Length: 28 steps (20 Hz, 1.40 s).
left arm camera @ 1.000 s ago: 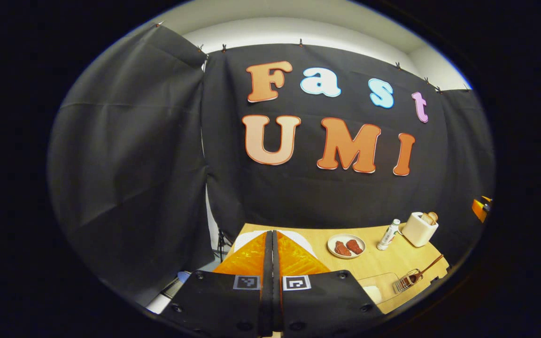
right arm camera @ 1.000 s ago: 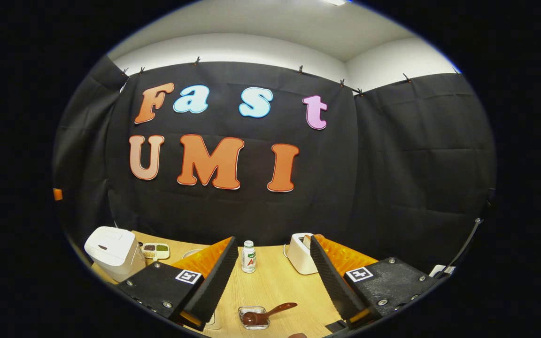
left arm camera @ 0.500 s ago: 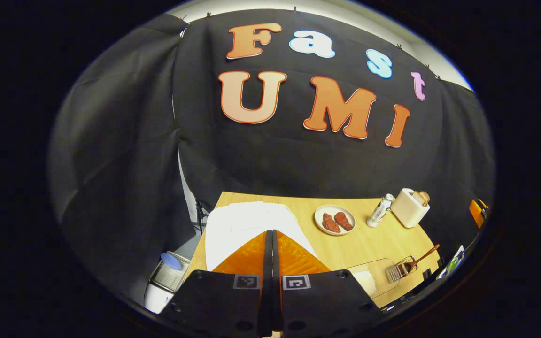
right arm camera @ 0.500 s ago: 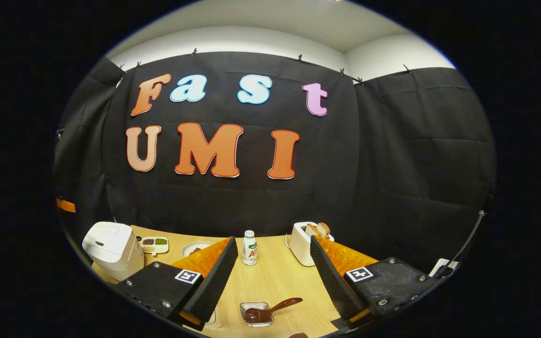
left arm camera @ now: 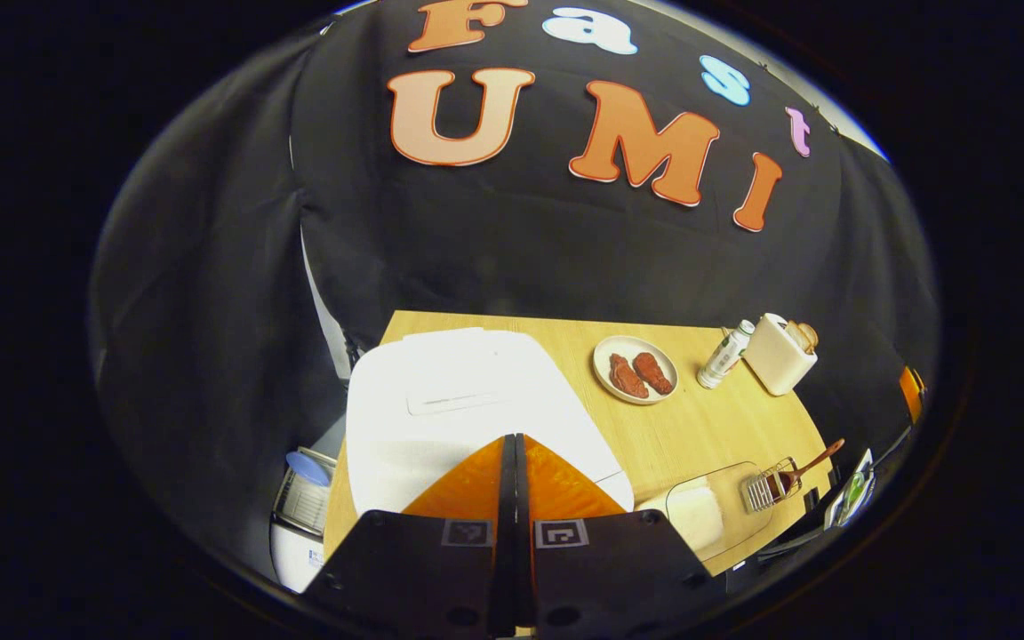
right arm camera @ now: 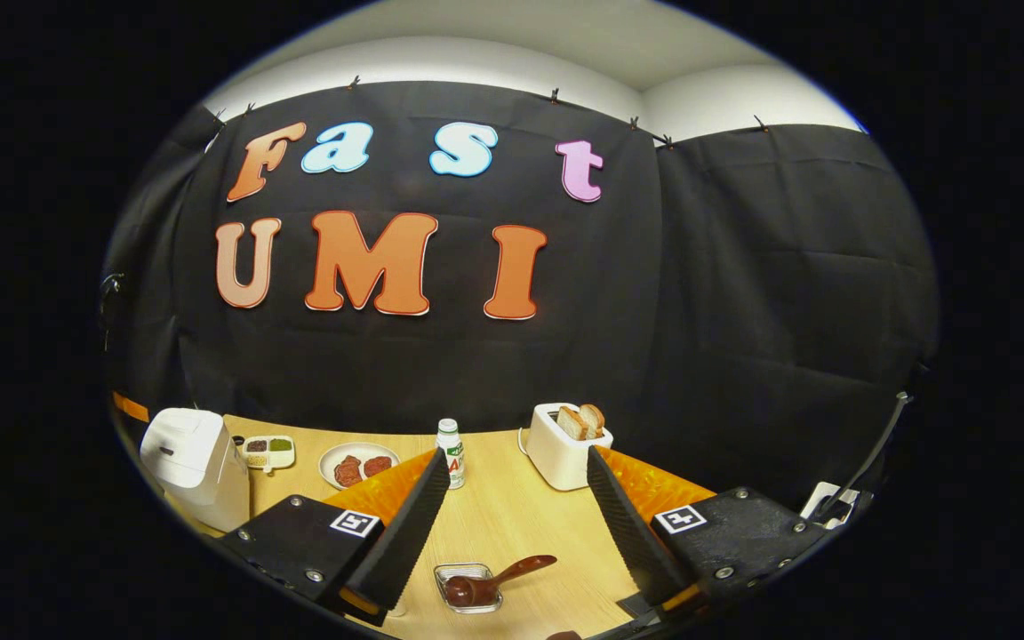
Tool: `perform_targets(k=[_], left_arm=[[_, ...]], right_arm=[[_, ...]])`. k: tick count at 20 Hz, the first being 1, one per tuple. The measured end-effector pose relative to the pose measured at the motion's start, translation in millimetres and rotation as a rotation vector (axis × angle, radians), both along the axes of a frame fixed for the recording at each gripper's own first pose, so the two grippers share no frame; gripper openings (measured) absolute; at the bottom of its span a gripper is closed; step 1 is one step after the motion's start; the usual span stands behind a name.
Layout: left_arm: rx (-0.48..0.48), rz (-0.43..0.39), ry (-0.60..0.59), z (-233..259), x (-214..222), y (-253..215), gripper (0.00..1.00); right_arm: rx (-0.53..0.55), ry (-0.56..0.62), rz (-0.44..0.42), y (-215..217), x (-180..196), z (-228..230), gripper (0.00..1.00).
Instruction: Close the left gripper, press the button to open the rice cooker; take a wooden spoon from the chopstick holder with the right hand, scoop a spoonful of rice and pour it into the rice cooker, then put the wooden spoon back into the chopstick holder.
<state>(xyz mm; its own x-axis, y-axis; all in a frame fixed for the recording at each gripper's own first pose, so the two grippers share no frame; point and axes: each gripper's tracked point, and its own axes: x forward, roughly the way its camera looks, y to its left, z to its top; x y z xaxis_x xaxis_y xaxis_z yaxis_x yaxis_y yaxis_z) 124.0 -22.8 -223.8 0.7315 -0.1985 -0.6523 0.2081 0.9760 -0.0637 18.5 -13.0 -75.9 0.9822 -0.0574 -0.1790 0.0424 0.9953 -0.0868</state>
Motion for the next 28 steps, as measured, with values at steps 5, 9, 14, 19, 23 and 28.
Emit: perform_targets(k=[5,9,14,19,23,28], left_arm=[[-0.003,0.002,0.072,-34.3,-0.9,-3.4,0.05],[0.001,0.006,0.109,-52.6,-1.8,-1.0,0.05],[0.021,-0.004,0.131,-59.1,-3.9,1.9,0.05],[0.004,0.019,0.163,-66.1,-4.5,-2.8,0.05],[-0.006,0.062,0.069,-40.8,0.3,-1.1,0.05],[0.011,0.114,-0.221,65.6,18.6,-2.1,0.05]], right_arm=[[-0.002,0.008,-0.008,0.7,3.2,-0.9,0.97],[-0.001,0.010,-0.015,0.0,5.7,-1.2,0.97],[0.007,0.014,-0.008,3.1,7.3,-2.4,0.97],[0.018,0.013,0.018,11.2,7.2,-4.0,0.97],[0.025,-0.010,0.021,8.7,4.6,7.7,0.97],[0.040,-0.035,0.026,3.1,0.6,16.2,0.97]])
